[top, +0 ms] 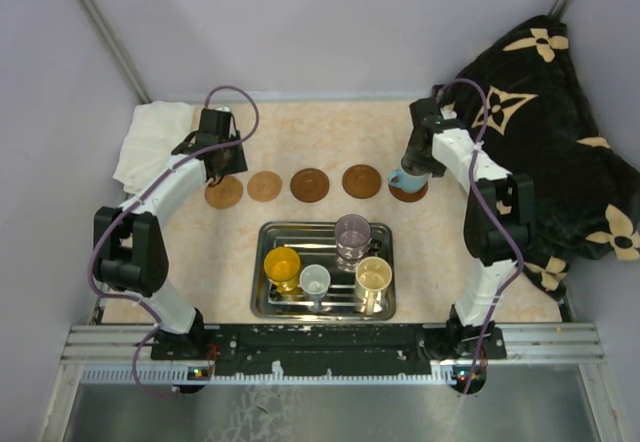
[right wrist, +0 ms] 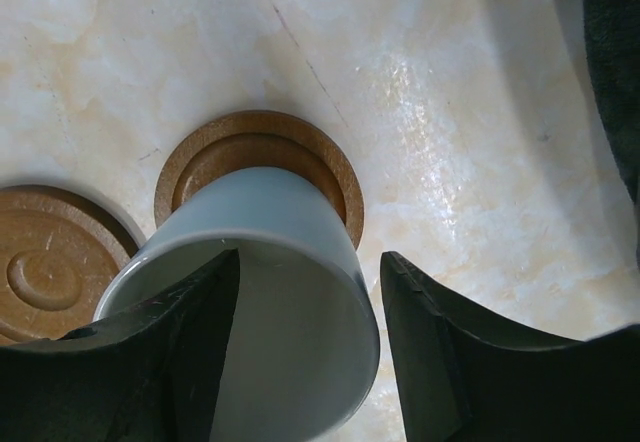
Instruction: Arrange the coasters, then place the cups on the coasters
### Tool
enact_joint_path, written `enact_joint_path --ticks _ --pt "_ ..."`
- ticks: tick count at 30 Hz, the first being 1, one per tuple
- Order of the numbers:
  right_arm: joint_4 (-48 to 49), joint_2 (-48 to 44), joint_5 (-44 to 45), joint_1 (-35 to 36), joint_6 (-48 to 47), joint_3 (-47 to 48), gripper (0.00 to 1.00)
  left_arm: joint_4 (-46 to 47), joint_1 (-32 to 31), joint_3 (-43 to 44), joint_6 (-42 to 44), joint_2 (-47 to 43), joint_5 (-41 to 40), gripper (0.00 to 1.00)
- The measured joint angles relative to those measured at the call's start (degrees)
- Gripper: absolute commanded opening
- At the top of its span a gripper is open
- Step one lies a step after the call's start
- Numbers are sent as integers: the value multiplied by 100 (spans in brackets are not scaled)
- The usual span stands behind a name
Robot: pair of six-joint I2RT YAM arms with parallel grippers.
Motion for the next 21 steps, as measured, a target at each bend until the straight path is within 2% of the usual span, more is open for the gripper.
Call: enact_joint_path --ticks 13,21 --pt "57 -348 238 11 -70 0 60 -7 -2 42 -2 81 26 42" --pt "48 -656 815 422 -313 83 60 -2 -2 111 -2 140 116 42"
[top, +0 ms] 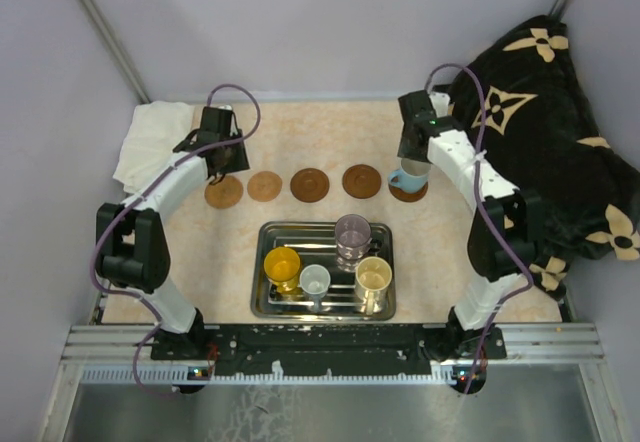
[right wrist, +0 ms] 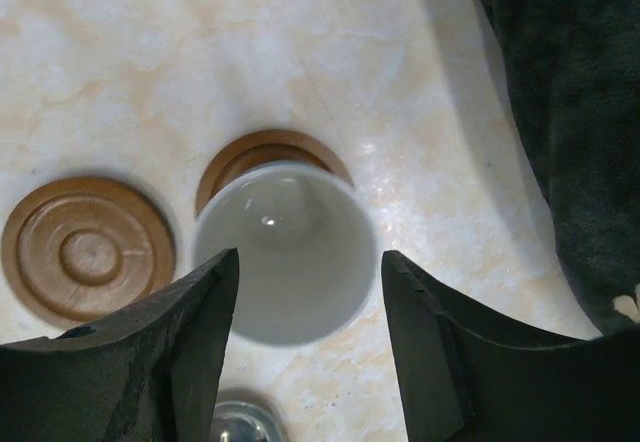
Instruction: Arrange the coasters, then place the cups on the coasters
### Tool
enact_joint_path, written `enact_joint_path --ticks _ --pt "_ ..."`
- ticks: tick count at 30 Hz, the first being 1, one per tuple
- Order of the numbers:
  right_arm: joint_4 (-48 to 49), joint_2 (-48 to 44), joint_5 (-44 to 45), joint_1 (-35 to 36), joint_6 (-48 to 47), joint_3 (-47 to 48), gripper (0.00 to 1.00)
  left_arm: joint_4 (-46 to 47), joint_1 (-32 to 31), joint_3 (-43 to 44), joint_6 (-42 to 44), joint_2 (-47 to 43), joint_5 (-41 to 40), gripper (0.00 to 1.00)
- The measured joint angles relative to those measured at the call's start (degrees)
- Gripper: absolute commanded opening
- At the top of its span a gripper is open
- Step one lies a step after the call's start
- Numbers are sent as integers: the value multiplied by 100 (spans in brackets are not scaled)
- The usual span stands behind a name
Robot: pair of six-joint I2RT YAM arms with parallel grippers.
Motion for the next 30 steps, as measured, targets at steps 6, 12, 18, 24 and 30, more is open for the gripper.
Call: enact_joint_path --ticks 6,12,18,24,30 --pt "57 -369 -22 761 -306 17 60 28 -7 28 33 9 278 45" --pt "315 -1134 -1084 990 -516 -293 57 68 -83 26 48 9 452 45" --pt "271 -1497 -1908 1257 -933 -741 55 155 -118 -74 44 -20 527 45" --pt "129 -1488 -2280 1633 -1154 -1121 54 179 -118 -96 44 -20 535 45" --pt "197 -1397 -2142 1683 -1084 -1224 53 195 -118 -94 44 -20 573 45"
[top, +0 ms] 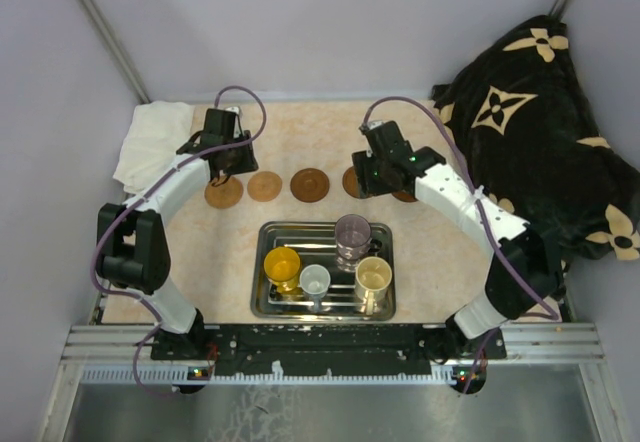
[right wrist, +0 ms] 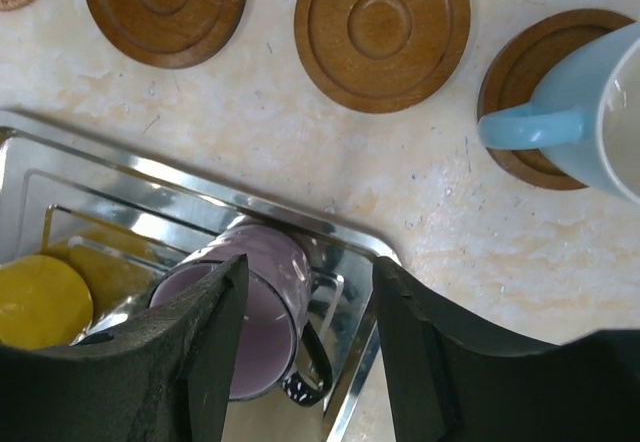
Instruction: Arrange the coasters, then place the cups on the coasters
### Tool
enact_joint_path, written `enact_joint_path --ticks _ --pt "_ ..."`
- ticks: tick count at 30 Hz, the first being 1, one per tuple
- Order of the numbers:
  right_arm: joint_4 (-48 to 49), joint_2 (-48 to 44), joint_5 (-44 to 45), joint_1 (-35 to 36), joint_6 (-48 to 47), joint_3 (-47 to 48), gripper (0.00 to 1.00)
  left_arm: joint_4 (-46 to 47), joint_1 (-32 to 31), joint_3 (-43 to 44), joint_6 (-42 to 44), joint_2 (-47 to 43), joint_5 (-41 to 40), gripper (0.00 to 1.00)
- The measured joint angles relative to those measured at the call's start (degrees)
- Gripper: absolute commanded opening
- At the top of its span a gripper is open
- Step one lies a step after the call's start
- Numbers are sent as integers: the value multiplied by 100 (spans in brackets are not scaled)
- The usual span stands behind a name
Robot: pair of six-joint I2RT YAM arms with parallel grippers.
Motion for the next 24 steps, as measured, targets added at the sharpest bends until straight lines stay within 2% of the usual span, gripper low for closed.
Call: enact_joint_path --ticks 9,24 --pt "188 597 -7 39 33 201 52 61 0 0 0 0 35 46" --pt "-352 367 -483 192 -367 52 52 72 0 0 2 0 35 46"
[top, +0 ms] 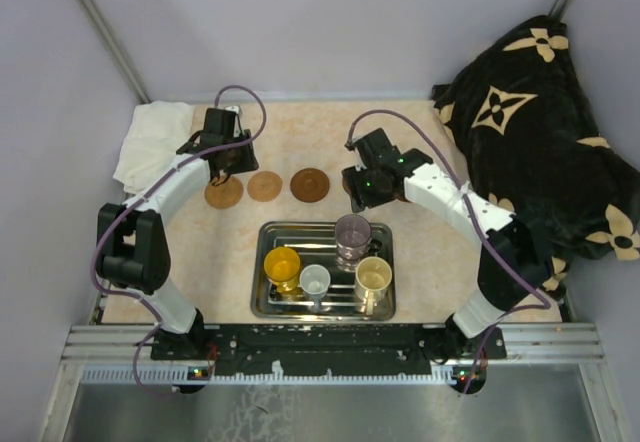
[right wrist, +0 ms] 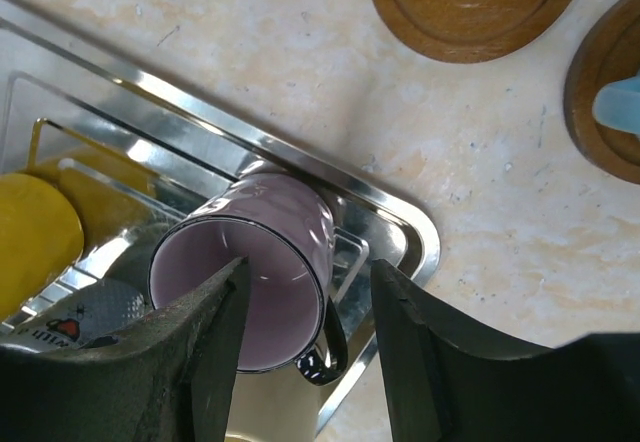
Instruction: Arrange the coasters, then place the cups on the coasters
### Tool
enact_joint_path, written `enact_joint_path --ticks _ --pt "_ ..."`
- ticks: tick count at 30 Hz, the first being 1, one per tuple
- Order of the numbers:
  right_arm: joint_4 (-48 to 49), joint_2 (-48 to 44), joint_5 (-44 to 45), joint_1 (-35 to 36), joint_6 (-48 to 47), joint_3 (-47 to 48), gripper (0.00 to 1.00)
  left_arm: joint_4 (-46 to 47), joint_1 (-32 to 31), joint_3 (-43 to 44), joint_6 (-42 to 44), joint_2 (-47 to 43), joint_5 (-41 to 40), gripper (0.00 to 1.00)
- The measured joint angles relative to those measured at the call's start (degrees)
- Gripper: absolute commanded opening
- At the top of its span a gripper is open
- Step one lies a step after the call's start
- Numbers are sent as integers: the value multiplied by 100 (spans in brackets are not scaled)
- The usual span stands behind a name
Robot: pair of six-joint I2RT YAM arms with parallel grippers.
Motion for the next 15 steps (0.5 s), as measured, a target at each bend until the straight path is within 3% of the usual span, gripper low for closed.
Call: enact_joint_path --ticks 15 --pt "42 439 -271 212 -247 -199 51 2 0 0 0 0 -24 45"
